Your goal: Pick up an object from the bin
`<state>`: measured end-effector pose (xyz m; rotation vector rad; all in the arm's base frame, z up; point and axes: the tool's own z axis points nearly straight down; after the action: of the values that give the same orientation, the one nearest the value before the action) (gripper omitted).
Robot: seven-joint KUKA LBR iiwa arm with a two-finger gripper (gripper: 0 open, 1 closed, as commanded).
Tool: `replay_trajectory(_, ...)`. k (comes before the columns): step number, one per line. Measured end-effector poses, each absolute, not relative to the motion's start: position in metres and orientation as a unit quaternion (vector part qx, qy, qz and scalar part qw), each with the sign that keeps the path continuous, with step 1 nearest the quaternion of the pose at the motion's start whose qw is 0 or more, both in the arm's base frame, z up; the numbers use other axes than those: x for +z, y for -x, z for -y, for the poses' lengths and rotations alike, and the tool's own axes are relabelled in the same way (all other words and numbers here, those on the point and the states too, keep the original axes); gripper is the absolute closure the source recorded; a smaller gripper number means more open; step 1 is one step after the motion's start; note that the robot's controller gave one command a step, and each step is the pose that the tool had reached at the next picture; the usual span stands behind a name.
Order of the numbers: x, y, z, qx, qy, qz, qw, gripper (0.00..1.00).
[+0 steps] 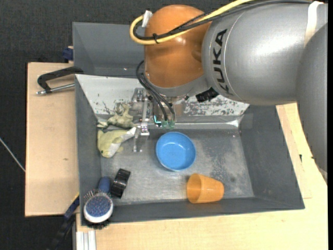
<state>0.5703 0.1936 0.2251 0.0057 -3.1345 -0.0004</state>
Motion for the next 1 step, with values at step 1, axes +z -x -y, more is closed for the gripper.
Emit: replay_trajectory(1, 0.0850, -0.5916, -0.1856, -0.001, -0.103, 0.995, -0.003, 0.00)
